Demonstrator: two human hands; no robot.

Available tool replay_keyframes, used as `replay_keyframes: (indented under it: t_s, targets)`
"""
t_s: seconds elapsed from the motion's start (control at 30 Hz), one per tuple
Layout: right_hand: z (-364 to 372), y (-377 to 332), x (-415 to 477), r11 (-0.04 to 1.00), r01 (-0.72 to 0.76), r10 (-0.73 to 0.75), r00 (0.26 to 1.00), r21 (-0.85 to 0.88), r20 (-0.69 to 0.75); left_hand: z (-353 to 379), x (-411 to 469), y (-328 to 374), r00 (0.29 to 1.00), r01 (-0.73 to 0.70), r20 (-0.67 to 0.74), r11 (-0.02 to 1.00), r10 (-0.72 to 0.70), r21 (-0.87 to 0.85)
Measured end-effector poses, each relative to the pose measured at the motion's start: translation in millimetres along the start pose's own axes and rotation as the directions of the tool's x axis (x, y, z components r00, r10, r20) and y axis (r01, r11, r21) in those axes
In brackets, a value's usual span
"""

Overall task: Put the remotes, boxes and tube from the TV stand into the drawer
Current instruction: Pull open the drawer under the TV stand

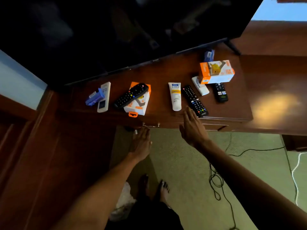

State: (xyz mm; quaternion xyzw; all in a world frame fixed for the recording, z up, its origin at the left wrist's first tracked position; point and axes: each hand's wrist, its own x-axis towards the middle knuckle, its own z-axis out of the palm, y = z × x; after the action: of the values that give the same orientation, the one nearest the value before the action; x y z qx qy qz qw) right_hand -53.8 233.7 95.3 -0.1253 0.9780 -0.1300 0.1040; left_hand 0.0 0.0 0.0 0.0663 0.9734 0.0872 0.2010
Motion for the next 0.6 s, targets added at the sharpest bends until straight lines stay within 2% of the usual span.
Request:
replay_keyframes:
  t_s: [0.17,0.37,0.5,0.6]
  targets:
    - [22,9,1,0.998,0.004,-0.001,0.999,-0.065,0.05,24,18,0,0.999,0.036,0.02,0.999,-0.037,0.021]
    - [41,12,-2,0.993,-0.005,0.005,1.0,-0.117,0.0,29,20,4,0.998,0.063,0.002,0.997,-0.064,0.051]
    - [46,10,-5,0.993,-0.024,0.023,1.0,-0.119,-0.015,27,22,5,1.0,0.022,0.005,0.996,-0.022,0.087]
    - [48,9,-5,0.995,-0.034,0.032,0.999,-0.096,-0.02,24,22,6,1.0,-0.029,-0.003,0.999,0.029,0.026]
